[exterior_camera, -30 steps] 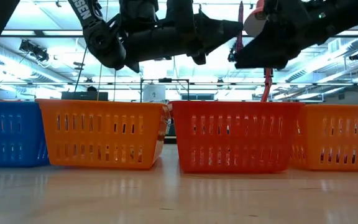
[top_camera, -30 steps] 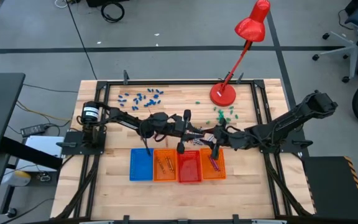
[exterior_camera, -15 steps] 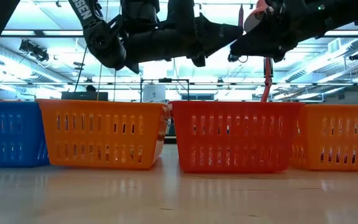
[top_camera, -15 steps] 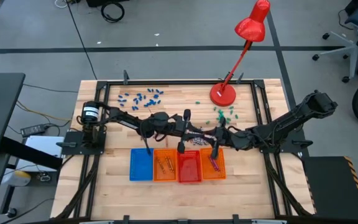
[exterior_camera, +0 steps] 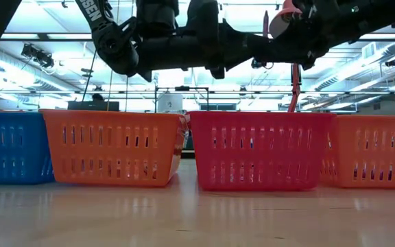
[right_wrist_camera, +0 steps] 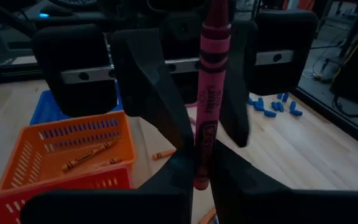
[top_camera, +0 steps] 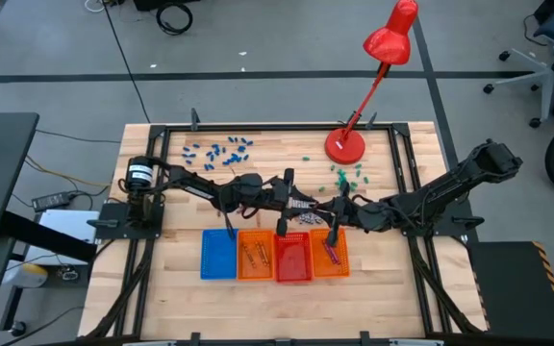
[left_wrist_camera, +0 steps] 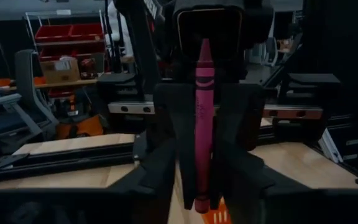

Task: Sort crayons
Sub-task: Put the red crayon into the right orange bin

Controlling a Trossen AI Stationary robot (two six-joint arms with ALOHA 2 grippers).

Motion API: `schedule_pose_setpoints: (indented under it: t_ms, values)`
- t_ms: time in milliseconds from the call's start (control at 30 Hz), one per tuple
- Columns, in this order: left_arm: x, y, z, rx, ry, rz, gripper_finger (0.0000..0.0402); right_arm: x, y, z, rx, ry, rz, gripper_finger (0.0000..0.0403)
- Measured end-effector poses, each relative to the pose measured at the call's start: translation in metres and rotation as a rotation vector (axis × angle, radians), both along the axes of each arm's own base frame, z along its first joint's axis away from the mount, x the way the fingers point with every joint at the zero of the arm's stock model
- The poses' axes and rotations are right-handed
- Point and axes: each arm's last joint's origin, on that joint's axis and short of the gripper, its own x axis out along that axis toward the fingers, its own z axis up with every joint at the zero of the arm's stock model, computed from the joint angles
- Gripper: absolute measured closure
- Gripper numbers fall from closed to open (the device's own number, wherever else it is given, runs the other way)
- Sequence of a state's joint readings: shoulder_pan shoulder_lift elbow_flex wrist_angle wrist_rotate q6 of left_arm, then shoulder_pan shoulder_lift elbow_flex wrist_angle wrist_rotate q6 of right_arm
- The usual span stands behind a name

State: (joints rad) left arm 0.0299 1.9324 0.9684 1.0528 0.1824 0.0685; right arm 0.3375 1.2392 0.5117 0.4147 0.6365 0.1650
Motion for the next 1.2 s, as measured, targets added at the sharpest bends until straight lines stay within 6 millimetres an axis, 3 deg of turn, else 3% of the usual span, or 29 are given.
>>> schedule_pose_setpoints:
  t_ms: [200,367,467,567,667,867,1200]
  values:
    - [-0.007,0.003,0.008,0.048,0.120,-0.051,0.0224,-0.011,0.000,0.000,0.110,0.035,-0.040,0.0359]
    - [-0.028,0.011,0.039,0.157,0.211,-0.065,0.0219,-0.017,0.003,0.006,0.263,-0.005,-0.036,0.0359]
    - [-0.043,0.015,0.063,0.228,0.197,-0.070,0.0220,-0.015,0.006,0.009,0.400,0.062,-0.038,0.0359]
    - [-0.063,0.018,0.074,0.275,0.115,-0.098,0.0221,-0.010,0.016,0.011,0.546,0.179,-0.087,0.0359]
    - [-0.087,0.017,0.072,0.322,-0.028,-0.111,0.0221,-0.001,0.027,0.011,0.651,0.275,-0.166,0.0359]
    - [-0.132,0.024,0.075,0.404,-0.334,0.008,0.0221,0.019,0.047,0.003,0.873,0.443,-0.255,0.0358]
    - [-0.172,0.051,0.100,0.311,-0.365,0.012,0.0221,0.030,0.060,-0.027,1.106,0.655,-0.345,0.0353]
